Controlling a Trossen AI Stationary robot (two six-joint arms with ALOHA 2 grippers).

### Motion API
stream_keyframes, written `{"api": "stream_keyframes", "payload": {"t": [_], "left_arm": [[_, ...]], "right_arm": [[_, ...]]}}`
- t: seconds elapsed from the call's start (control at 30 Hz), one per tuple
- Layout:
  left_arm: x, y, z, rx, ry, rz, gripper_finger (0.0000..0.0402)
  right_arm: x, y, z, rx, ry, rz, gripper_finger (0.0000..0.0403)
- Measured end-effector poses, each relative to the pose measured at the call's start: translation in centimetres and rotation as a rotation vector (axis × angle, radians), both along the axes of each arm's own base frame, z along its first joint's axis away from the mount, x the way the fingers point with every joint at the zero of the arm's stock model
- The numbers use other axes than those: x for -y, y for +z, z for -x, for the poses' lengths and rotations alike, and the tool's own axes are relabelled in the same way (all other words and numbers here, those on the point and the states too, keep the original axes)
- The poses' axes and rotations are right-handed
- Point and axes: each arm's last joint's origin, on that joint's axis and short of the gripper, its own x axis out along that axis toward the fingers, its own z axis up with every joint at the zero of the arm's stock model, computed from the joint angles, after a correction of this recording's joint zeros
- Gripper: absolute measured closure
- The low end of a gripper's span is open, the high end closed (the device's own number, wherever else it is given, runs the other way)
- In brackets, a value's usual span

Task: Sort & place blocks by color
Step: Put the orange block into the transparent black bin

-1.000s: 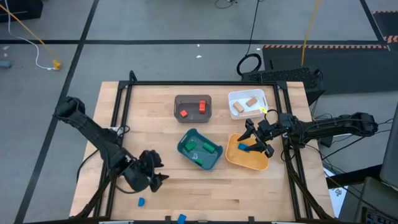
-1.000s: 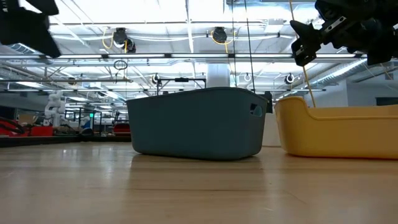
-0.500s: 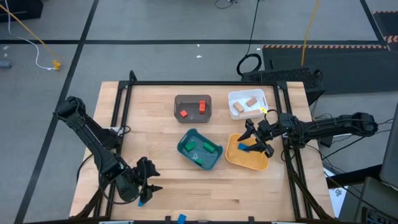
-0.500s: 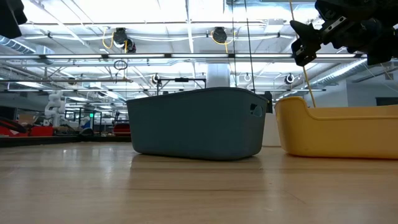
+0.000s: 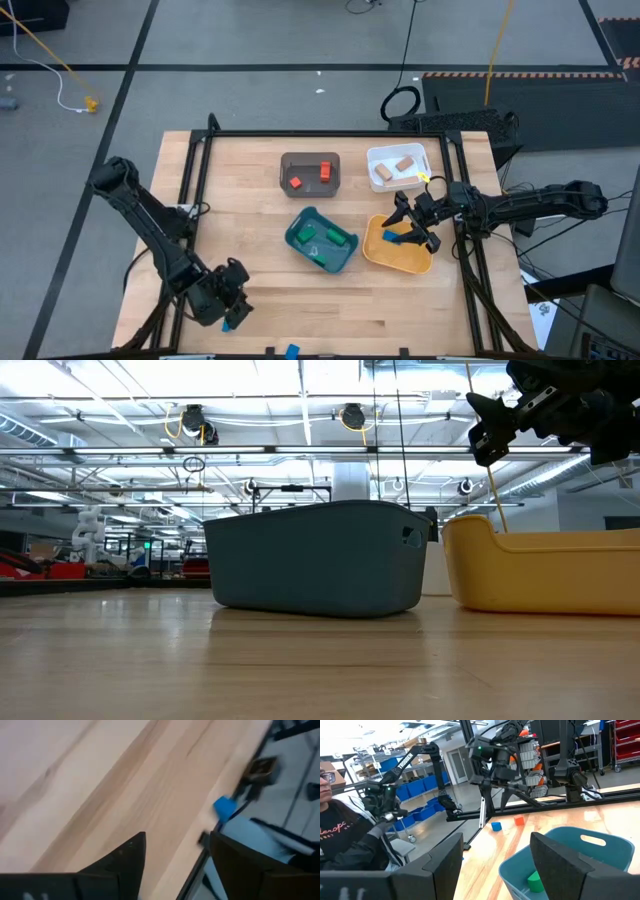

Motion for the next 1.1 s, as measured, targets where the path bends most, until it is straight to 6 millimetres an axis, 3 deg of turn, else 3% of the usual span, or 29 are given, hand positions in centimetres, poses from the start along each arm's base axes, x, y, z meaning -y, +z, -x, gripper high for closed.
{"api": "stream_keyframes", "payload": {"t": [0.17,0.3,0.8,1.1], "left_arm": [[0.0,-2.0,0.0,-0.186,0.089,-0.001,0.0210],[0.2,-3.1,0.2,-0.308,0.135,0.024,0.0208],[1.0,-3.1,0.8,-0.326,0.058,0.038,0.0103],[2.3,-3.1,2.2,-0.356,0.107,0.100,0.0070]], "right_arm": [[0.0,0.0,0.0,0.000,0.000,0.000,0.0179],[0.0,0.0,0.0,0.000,0.000,0.000,0.0179],[0.0,0.0,0.0,0.000,0.000,0.000,0.0179],[0.0,0.0,0.0,0.000,0.000,0.000,0.0179]]}}
